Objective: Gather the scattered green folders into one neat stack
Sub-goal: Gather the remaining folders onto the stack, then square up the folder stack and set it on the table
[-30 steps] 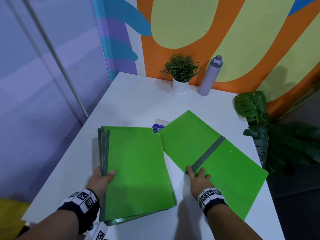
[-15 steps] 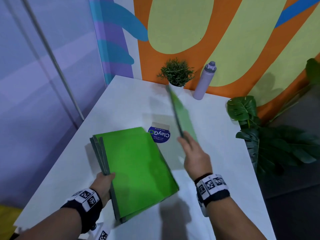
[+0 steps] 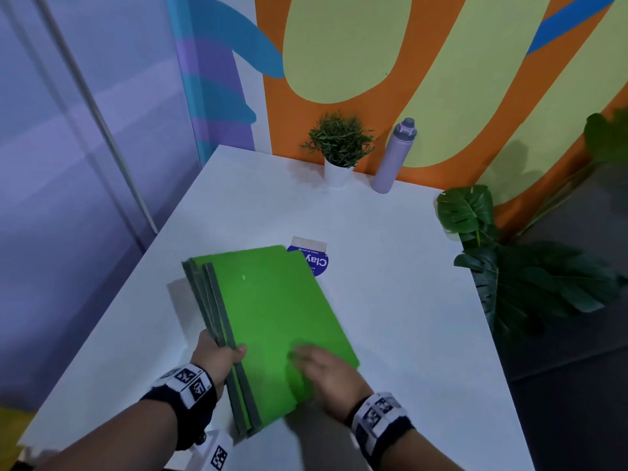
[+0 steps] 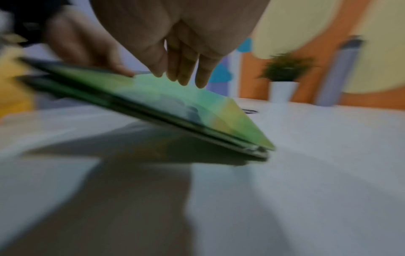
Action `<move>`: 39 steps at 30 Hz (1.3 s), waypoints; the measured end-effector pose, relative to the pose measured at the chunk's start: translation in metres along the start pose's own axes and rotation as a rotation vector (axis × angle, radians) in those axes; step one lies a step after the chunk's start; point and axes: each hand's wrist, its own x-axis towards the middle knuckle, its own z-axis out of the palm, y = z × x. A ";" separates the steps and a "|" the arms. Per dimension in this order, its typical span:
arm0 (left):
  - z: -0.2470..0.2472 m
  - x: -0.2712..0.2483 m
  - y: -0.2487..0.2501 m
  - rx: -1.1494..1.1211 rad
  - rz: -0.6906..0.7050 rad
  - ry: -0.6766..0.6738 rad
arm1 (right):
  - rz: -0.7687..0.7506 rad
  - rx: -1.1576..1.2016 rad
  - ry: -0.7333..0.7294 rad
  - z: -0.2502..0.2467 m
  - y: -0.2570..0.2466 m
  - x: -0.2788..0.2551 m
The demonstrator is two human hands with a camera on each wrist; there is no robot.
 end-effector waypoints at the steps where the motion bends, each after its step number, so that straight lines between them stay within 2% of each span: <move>1: -0.002 -0.003 0.003 -0.004 0.059 -0.032 | 0.122 0.007 0.103 -0.009 0.008 0.003; 3: -0.007 -0.011 0.013 -0.013 0.208 -0.133 | 0.417 0.100 0.204 -0.030 0.025 0.008; 4: -0.010 -0.016 0.019 -0.011 0.278 -0.187 | 0.569 0.281 0.253 -0.044 0.028 0.010; 5: -0.012 -0.020 0.025 0.003 0.345 -0.241 | 0.660 0.526 0.320 -0.056 0.032 0.011; 7: -0.013 -0.028 0.039 0.051 0.441 -0.315 | 0.651 0.940 0.449 -0.077 0.035 0.012; 10: -0.007 -0.030 0.060 0.119 0.500 -0.326 | 0.488 1.137 0.635 -0.095 0.028 0.012; 13: -0.005 -0.027 0.074 0.114 0.504 -0.261 | 0.408 1.126 0.671 -0.096 0.012 0.011; 17: -0.002 -0.042 0.095 -0.174 0.530 -0.292 | 0.326 1.151 0.669 -0.099 -0.004 0.008; 20: 0.000 -0.058 0.115 -0.362 0.622 -0.221 | 0.256 1.179 0.782 -0.119 -0.022 0.009; 22: 0.002 -0.068 0.129 -0.429 0.677 -0.144 | 0.241 1.098 0.903 -0.137 -0.033 0.013; 26: 0.011 -0.077 0.147 -0.436 0.674 0.029 | 0.273 0.986 1.059 -0.154 -0.046 0.025; 31: 0.017 -0.076 0.142 -0.432 0.661 0.086 | 0.333 0.915 1.165 -0.141 -0.047 0.035; 36: 0.019 -0.080 0.133 -0.305 0.836 0.205 | 0.307 0.793 1.288 -0.128 -0.046 0.035; 39: 0.017 -0.076 0.128 -0.270 0.927 0.203 | 0.258 0.765 1.287 -0.122 -0.043 0.034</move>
